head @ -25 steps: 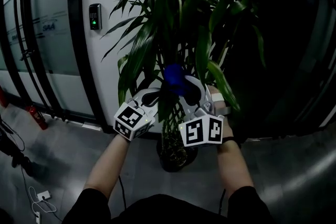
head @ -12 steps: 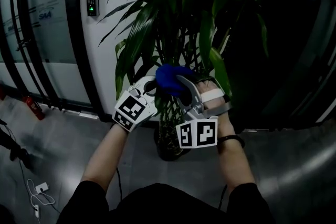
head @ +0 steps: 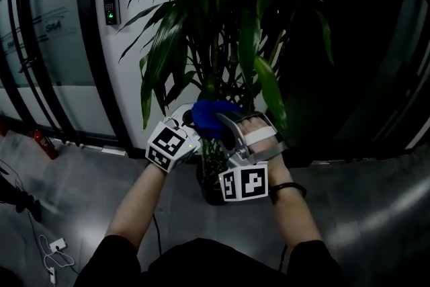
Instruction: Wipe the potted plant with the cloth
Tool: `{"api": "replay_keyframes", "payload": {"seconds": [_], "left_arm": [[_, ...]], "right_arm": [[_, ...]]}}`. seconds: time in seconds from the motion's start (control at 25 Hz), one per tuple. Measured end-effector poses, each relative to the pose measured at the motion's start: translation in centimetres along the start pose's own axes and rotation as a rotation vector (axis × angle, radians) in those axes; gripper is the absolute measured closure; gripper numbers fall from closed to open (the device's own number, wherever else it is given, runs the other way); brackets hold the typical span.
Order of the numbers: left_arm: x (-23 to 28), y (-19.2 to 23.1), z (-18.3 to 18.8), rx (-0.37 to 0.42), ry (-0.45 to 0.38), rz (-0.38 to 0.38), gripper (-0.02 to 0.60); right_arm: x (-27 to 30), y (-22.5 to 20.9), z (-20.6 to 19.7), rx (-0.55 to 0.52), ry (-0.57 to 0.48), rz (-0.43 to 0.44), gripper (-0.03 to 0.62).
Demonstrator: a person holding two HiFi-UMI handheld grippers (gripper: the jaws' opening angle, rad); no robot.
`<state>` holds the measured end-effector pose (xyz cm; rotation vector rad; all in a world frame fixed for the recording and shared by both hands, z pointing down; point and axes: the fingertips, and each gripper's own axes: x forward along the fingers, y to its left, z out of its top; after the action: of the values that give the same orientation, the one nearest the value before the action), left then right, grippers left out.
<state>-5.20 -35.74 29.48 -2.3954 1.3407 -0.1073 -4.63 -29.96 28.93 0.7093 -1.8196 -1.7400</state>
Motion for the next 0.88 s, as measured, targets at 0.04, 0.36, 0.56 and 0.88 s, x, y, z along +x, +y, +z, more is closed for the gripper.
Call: {"api": "replay_keyframes", "payload": {"seconds": [0.04,0.36,0.56,0.88], "left_arm": [[0.1,-0.1,-0.1,-0.003,0.005,0.000,0.575],[0.5,0.0,-0.5,-0.022,0.018,0.015,0.575],[0.4,0.7,-0.5,-0.060,0.011,0.040,0.575],[0.0,1.3,-0.9,-0.091,0.013,0.077,0.575]], "right_arm": [[-0.2,0.2,-0.1,0.002,0.000,0.003,0.507],[-1.5,1.2,-0.2,0.015,0.000,0.008,0.507],[-2.4,2.2,-0.4,0.018,0.004,0.023,0.507],[-3.4,5.4,-0.9,0.040,0.009,0.073,0.507]]}}
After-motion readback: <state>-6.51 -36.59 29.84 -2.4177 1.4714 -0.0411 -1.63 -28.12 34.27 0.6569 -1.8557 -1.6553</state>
